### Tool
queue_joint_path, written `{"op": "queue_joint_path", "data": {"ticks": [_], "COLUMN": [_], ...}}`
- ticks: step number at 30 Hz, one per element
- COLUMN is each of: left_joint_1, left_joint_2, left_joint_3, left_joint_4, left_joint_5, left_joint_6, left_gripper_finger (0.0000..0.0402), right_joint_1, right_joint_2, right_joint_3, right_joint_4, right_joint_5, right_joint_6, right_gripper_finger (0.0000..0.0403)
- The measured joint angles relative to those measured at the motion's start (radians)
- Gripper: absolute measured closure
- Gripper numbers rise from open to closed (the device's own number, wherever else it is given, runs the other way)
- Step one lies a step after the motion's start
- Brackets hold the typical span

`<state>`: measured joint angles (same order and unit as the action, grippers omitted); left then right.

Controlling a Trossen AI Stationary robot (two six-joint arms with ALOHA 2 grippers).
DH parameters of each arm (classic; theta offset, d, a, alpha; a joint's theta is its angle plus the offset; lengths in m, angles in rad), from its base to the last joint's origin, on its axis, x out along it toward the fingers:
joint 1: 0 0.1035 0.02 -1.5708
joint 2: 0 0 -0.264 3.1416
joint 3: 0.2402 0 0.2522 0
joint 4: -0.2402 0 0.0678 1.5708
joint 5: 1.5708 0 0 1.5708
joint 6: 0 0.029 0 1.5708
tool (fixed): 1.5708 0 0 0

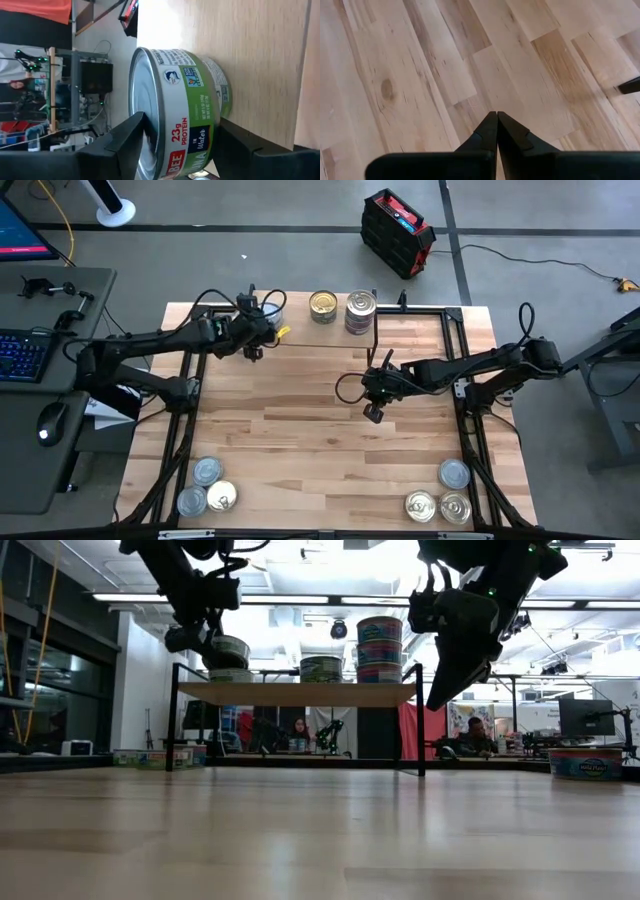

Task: Stack canned seafood by type on shelf
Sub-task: Stack the green white tuna can on top of the other green white tuna can on the shelf

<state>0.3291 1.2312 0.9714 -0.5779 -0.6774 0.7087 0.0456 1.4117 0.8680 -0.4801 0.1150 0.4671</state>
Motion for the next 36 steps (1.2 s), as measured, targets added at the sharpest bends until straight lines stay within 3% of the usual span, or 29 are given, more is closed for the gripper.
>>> {"op": "queue_joint_path", "data": {"ticks": [19,27,36], "left_joint_1": [0.006,0.08,0.115], "left_joint_2": [-0.002,-0.004,-0.001], "left_joint_3": [0.001,0.042,0.108], "left_joint_4": [-0.006,-0.081,-0.159], "left_joint_5": [0.055,0.17,0.289], "left_joint_6": [-0.049,-0.151,-0.158], "left_gripper_finger": [0.0204,0.0204,0.0204], "right_joint_1": [0.0,0.0,0.0], "right_joint_2": [0.0,0.0,0.0], "right_joint_3": [0.0,0.0,0.0], "right_joint_4": [0.0,0.003,0.038], "right_joint_5": [0.004,0.004,0.004], "right_joint_6": [0.025,0.031,0.031], "right_gripper_finger": [0.0403,0.0403,0.0403]}}
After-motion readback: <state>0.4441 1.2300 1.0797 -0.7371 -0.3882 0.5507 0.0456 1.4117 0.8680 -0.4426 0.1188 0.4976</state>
